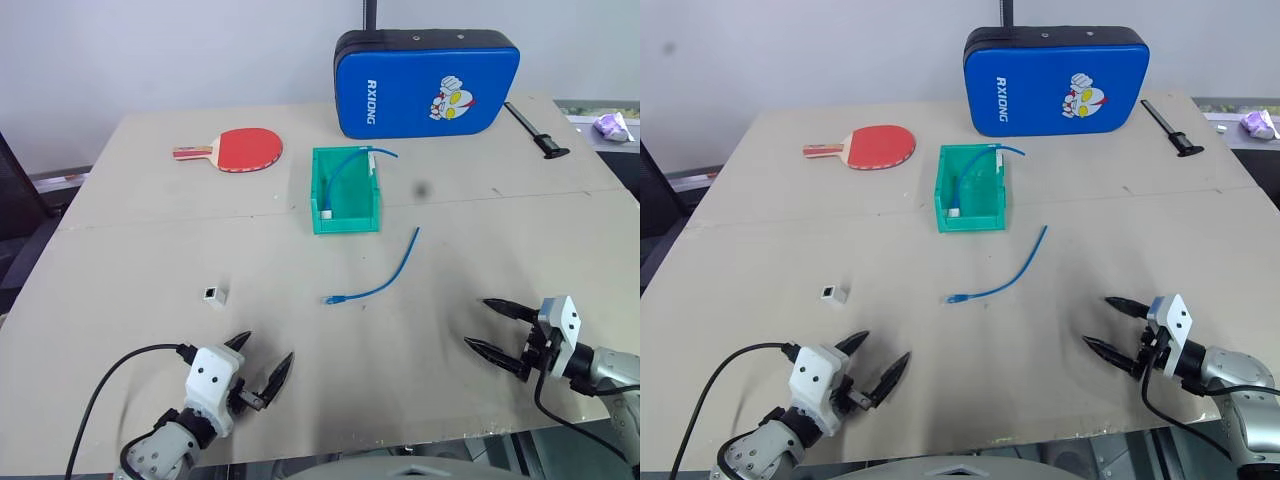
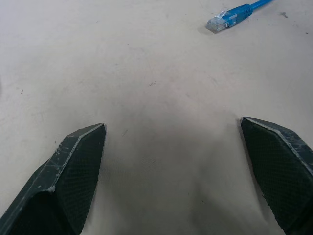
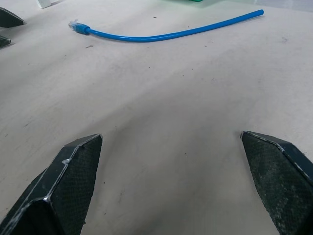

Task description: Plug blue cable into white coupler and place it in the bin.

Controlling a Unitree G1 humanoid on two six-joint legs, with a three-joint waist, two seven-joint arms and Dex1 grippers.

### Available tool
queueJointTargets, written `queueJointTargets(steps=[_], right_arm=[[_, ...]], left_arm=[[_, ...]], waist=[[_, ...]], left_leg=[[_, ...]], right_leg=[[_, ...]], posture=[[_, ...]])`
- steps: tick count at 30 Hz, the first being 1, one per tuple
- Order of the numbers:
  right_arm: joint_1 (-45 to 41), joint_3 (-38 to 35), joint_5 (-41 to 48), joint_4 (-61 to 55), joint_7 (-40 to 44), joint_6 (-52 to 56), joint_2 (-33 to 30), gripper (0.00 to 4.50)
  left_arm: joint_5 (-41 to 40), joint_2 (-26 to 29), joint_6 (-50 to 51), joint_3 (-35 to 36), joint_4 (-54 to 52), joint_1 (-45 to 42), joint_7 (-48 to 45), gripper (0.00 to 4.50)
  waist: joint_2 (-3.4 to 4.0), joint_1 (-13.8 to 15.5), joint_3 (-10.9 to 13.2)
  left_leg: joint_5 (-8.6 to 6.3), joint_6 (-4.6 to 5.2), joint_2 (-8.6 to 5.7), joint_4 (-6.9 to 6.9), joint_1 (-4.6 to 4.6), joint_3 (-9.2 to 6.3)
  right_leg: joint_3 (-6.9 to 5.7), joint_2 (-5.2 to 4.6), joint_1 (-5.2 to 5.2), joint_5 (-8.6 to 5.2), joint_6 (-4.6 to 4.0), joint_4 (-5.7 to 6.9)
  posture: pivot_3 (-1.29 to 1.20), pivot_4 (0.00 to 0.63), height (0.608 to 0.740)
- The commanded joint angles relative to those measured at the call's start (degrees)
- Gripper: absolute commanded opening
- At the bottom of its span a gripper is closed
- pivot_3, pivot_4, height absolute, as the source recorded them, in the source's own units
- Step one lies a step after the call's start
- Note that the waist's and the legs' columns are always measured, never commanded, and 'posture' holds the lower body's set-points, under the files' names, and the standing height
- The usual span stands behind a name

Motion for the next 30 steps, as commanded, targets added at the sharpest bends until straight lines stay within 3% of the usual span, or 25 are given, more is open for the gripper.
queueJointTargets(steps=[1,30], right_arm=[[0.1,-0.3,0.6,-1.7,0.3,-0.5,0.0,4.48],[4.8,0.3,-0.7,-8.0,0.3,-3.0,-1.1,4.48]], left_arm=[[-1.4,1.3,1.9,-0.6,0.6,0.7,-2.5,4.50],[-4.6,6.7,5.7,1.3,2.6,-8.4,-9.2,4.50]], waist=[[0.00,0.0,0.0],[0.02,0.2,0.0]], left_leg=[[0.00,0.00,0.00,0.00,0.00,0.00],[0.00,0.00,0.06,0.02,-0.01,-0.02]], right_leg=[[0.00,0.00,0.00,0.00,0.00,0.00],[-0.07,-0.02,0.03,0.00,0.00,0.02]], posture=[[0.00,0.150,0.740],[0.00,0.150,0.740]])
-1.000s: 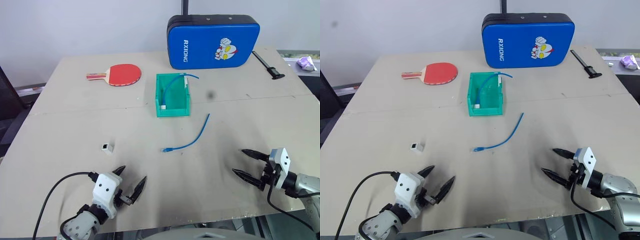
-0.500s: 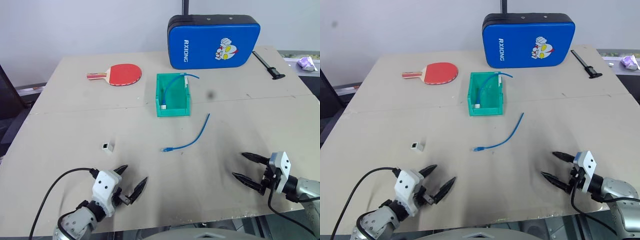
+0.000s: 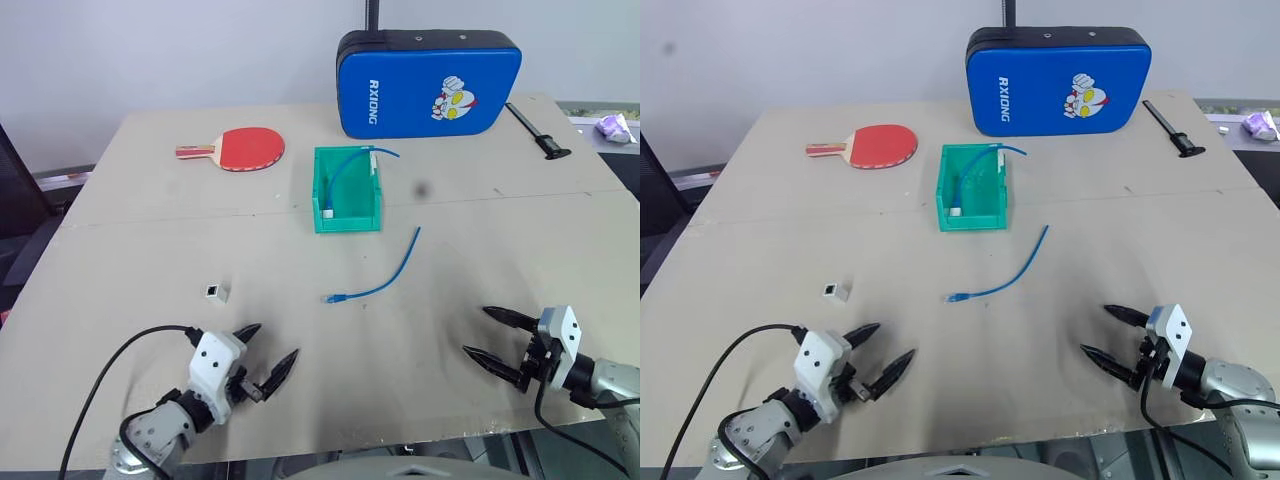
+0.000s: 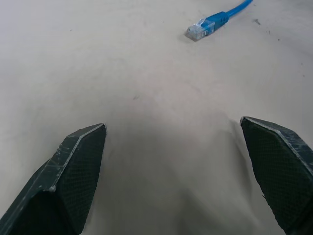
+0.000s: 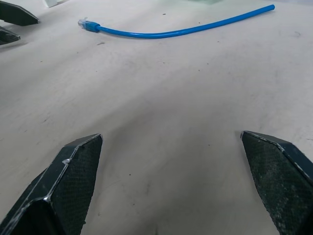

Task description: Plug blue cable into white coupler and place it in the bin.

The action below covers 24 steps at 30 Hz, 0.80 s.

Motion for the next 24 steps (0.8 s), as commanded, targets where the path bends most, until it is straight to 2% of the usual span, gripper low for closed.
queueJointTargets(steps=[1,7,15,24], right_arm=[[0.3,0.7,-0.9,-5.0,2.0,-2.1,-2.2,4.48],[-2.7,2.9,3.0,-11.9,0.9,3.1,-2.0,4.48],[-6.3,5.6,5.2,-17.4,-0.9,9.3,-2.4,4.48],[-5.8,5.4,4.9,-17.9,-3.5,8.9,-1.4,4.48]], left_arm=[[0.0,3.2,0.9,-0.8,1.8,-4.2,-3.5,4.50],[-1.0,10.8,3.4,-4.6,8.2,-20.2,-13.6,4.50],[4.3,15.8,2.7,-12.2,19.2,-37.5,-22.2,4.50],[8.4,14.9,-3.4,-18.6,27.7,-48.2,-29.4,4.50]], waist=[[0.04,0.1,0.0],[-0.08,-0.1,0.1],[-0.13,-0.2,0.1],[-0.17,-0.2,0.2]], left_leg=[[0.00,0.00,0.00,0.00,0.00,0.00],[0.04,-0.05,0.10,0.09,0.00,0.00],[0.09,-0.21,0.08,0.06,-0.13,0.08],[0.12,-0.30,0.05,0.04,-0.20,0.10]], right_leg=[[-0.02,0.00,0.00,0.00,0.00,0.01],[-0.45,0.03,0.00,0.09,0.08,0.15],[-0.40,0.00,-0.13,0.28,-0.06,0.01],[-0.38,-0.06,-0.16,0.29,-0.04,-0.11]], posture=[[0.00,0.150,0.740],[0.00,0.150,0.740],[0.00,0.150,0.740],[0.00,0.150,0.740]])
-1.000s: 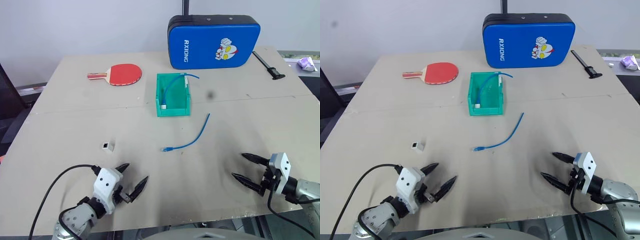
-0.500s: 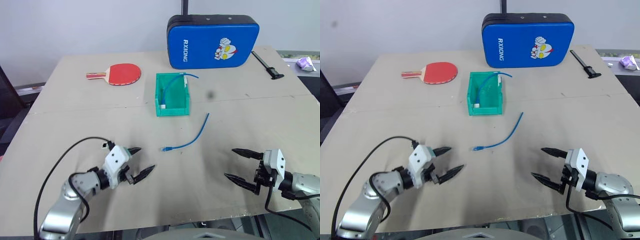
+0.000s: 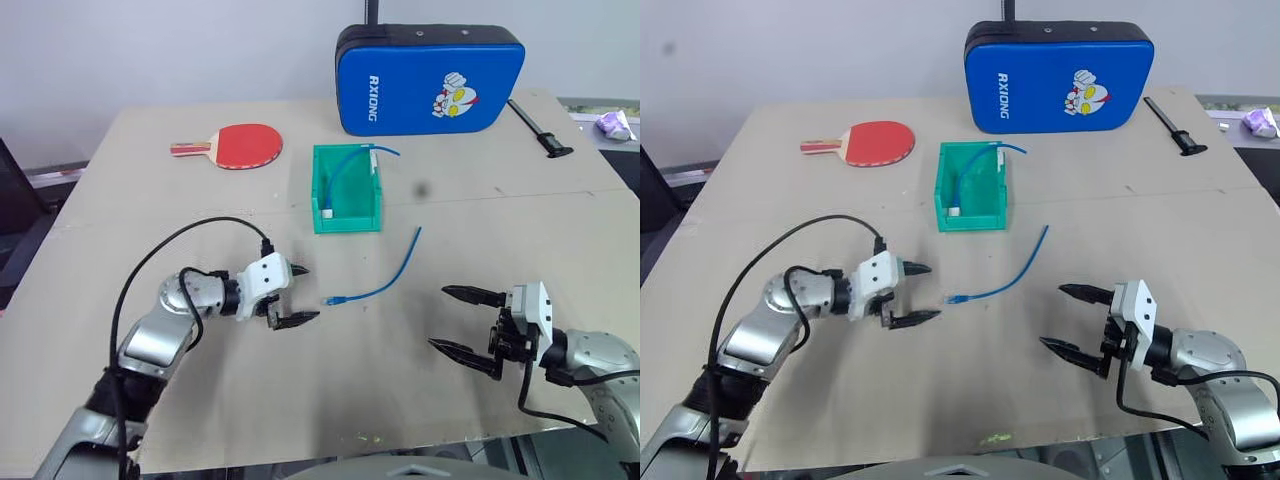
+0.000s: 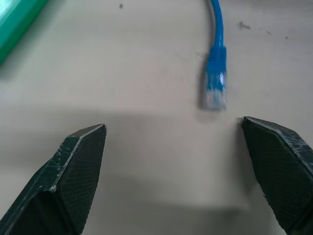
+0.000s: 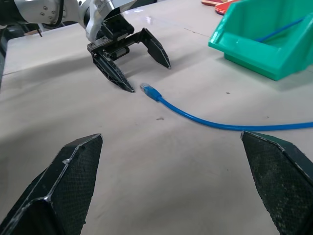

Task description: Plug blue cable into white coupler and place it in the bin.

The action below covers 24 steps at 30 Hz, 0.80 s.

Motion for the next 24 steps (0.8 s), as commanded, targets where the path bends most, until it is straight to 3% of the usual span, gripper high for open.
queueJointTargets(steps=[1,6,8,10,16,22,24], right_arm=[[0.4,-1.0,0.6,-2.4,-1.3,-0.4,0.6,4.48],[1.1,-1.0,0.4,-3.0,-3.1,-0.3,1.2,4.48],[1.3,-1.0,0.4,-3.1,-3.6,-0.3,1.2,4.50],[1.4,-1.0,0.3,-3.2,-4.0,-0.4,1.2,4.50],[1.9,-1.0,0.2,-3.6,-4.8,-0.4,1.1,4.50],[1.9,-0.9,3.1,-5.3,-6.5,3.0,1.3,4.50],[1.8,-1.6,9.6,-7.9,-8.8,9.1,1.4,4.50]], left_arm=[[0.8,-0.5,-2.6,-2.2,1.4,-2.3,-3.4,4.50],[4.2,-0.9,-5.9,-6.6,3.5,-5.0,-7.2,4.50],[4.5,-1.2,-5.8,-7.1,4.0,-5.5,-7.6,3.96],[5.1,-1.4,-5.7,-7.3,4.5,-5.8,-7.7,3.14],[3.5,-1.4,-1.9,-7.2,3.5,-5.8,-9.6,0.11],[-1.9,-3.3,4.8,-4.4,0.8,-5.5,-9.4,0.05],[-8.4,-5.8,13.9,-1.3,-1.7,-6.5,-7.6,0.05]], waist=[[0.00,-0.1,0.0],[0.00,0.0,0.0],[0.01,0.0,0.0],[0.02,0.0,0.0],[0.01,0.0,0.0],[0.02,-0.1,0.0],[0.00,0.0,0.0]], left_leg=[[0.00,0.01,0.00,0.00,0.00,0.00],[0.01,-0.01,0.00,0.01,0.00,0.02],[0.01,0.00,-0.01,0.01,0.00,0.03],[0.01,0.00,-0.01,0.01,0.00,0.04],[-0.10,0.22,-0.03,0.09,0.02,0.00],[-0.11,0.22,-0.02,0.09,0.08,0.02],[-0.10,0.21,-0.02,0.09,0.07,0.01]], right_leg=[[0.01,0.00,-0.01,0.00,0.00,0.00],[0.02,0.00,-0.02,0.00,0.00,0.02],[0.04,0.00,-0.02,0.00,0.00,0.02],[0.05,0.00,-0.02,0.00,0.00,0.02],[0.00,0.00,0.04,0.01,0.01,0.07],[0.03,0.04,0.04,0.00,0.01,0.16],[0.03,0.04,0.03,0.00,0.01,0.16]], posture=[[0.00,0.150,0.740],[0.00,0.150,0.740],[0.00,0.150,0.740],[0.00,0.150,0.740],[0.00,0.150,0.740],[0.00,0.150,0.740],[0.00,0.150,0.740]])
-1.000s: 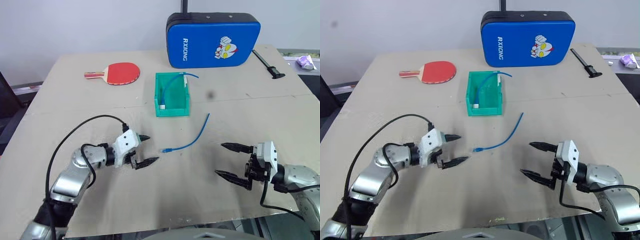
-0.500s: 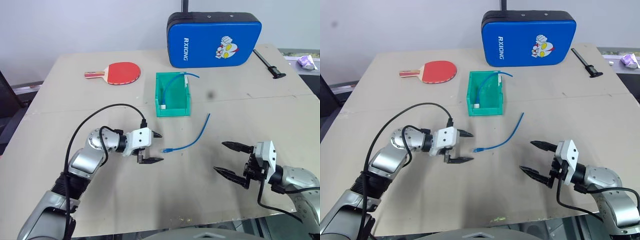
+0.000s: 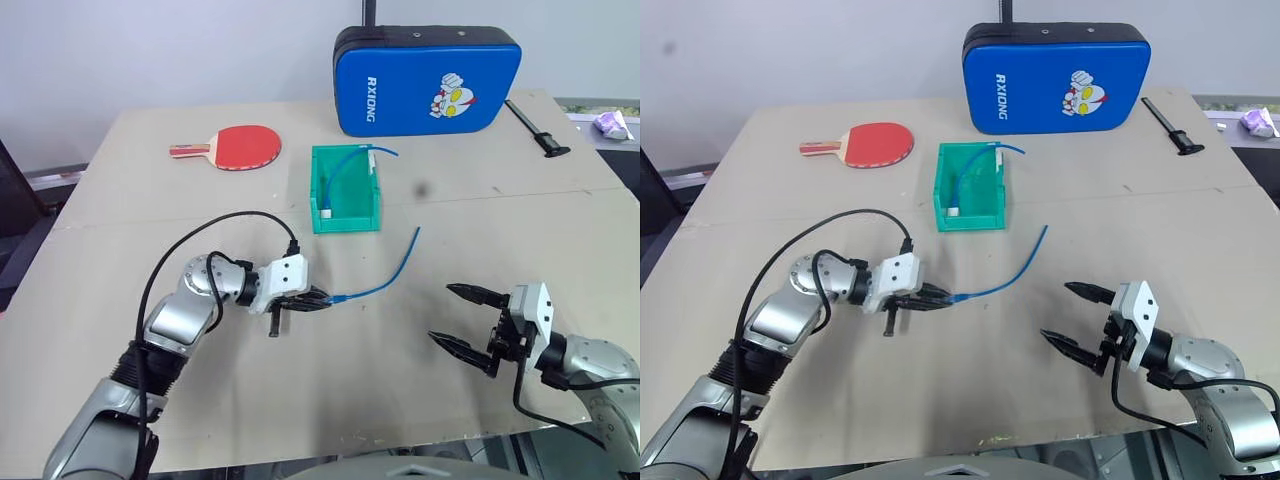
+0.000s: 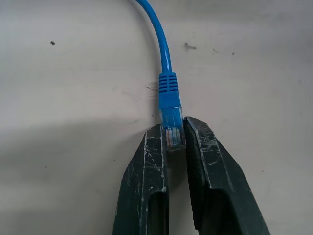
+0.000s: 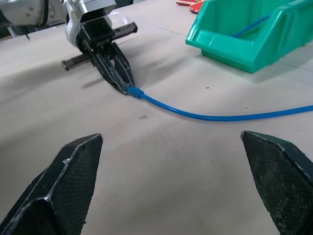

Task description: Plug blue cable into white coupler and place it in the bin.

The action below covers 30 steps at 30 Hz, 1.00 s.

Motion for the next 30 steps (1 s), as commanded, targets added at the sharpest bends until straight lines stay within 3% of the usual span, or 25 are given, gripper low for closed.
queueJointTargets(steps=[1,7,10,15,24,29,30], right_arm=[[-0.3,-2.0,12.7,-6.8,-4.1,10.3,0.0,4.50],[-2.5,-2.5,30.4,-11.2,-12.8,23.5,-0.3,4.50],[-8.2,-0.9,35.9,-9.7,-19.5,26.2,3.1,4.50],[-16.8,1.5,36.4,-6.3,-24.6,27.4,9.0,4.50],[-20.0,2.7,37.7,-5.7,-25.4,28.3,12.9,4.50],[-20.5,2.2,39.6,-5.7,-25.4,29.1,13.2,2.96],[-20.5,2.2,40.1,-5.8,-25.1,29.4,13.0,2.41]], left_arm=[[-12.4,-4.0,16.0,5.1,-6.1,-1.3,2.6,0.05],[-29.6,-8.5,37.1,12.4,-14.4,-3.0,8.6,0.05],[-36.8,-10.9,44.1,15.2,-17.0,-3.4,12.4,0.05],[-43.4,-12.9,49.8,17.2,-18.9,-3.8,16.5,0.05],[-50.4,-13.4,53.5,19.1,-18.9,-4.7,20.1,0.05],[-52.2,-13.3,54.1,19.1,-18.5,-4.6,21.0,0.00],[-52.3,-13.2,54.1,19.0,-18.3,-4.6,21.2,0.00]], waist=[[-0.04,0.1,0.0],[-0.18,-0.3,0.1],[-0.20,-0.3,0.1],[-0.22,-0.1,0.1],[-0.23,-0.2,0.1],[-0.23,-0.2,0.1],[-0.23,-0.2,0.1]], left_leg=[[0.00,0.00,0.00,0.01,-0.02,-0.01],[0.00,0.00,0.00,0.07,-0.15,-0.15],[0.01,-0.01,0.01,0.07,-0.14,-0.14],[0.13,-0.23,0.02,0.07,-0.13,-0.12],[0.15,-0.28,-0.01,0.06,-0.14,0.05],[0.15,-0.27,0.00,0.06,-0.14,0.07],[0.15,-0.27,0.00,0.06,-0.14,0.07]], right_leg=[[-0.02,-0.01,0.00,0.00,0.00,0.00],[-0.09,-0.02,-0.12,0.00,-0.01,0.06],[-0.08,0.00,-0.14,0.00,-0.01,0.09],[-0.06,0.04,-0.15,0.01,-0.02,0.13],[0.11,0.03,-0.26,0.01,-0.03,0.12],[0.14,0.04,-0.28,0.02,-0.03,0.16],[0.13,0.04,-0.28,0.02,-0.03,0.17]], posture=[[0.00,0.150,0.740],[0.00,0.150,0.740],[0.00,0.150,0.740],[0.00,0.150,0.740],[0.00,0.150,0.740],[0.00,0.150,0.740],[0.00,0.150,0.740]])
